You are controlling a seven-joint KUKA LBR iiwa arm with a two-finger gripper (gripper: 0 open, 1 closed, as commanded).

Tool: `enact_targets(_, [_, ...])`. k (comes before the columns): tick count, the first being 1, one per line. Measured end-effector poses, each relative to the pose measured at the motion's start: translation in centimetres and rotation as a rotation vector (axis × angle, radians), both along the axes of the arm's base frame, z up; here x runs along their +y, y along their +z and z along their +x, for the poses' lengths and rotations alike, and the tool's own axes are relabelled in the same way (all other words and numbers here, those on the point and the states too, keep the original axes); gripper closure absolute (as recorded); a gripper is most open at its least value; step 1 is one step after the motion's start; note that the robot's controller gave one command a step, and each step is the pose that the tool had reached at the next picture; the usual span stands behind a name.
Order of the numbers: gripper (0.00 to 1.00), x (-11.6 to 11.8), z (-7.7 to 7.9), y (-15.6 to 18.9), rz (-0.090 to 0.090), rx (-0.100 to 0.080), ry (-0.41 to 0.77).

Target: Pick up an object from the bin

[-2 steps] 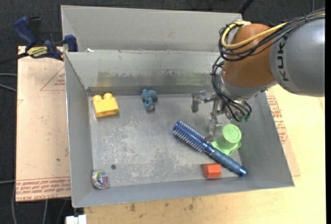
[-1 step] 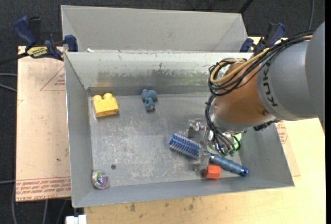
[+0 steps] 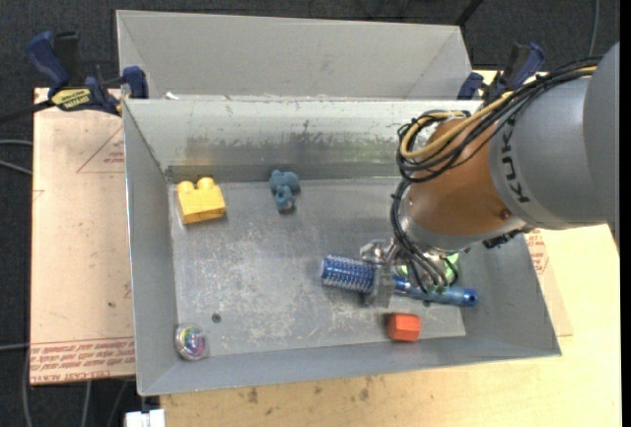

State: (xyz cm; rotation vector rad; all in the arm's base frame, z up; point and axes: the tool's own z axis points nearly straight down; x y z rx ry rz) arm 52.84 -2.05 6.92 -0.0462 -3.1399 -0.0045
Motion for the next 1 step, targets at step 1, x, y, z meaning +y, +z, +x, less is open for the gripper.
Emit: enact_targets(1, [1.00, 2.51, -0.45, 14.96, -0.001, -0.010, -0.031])
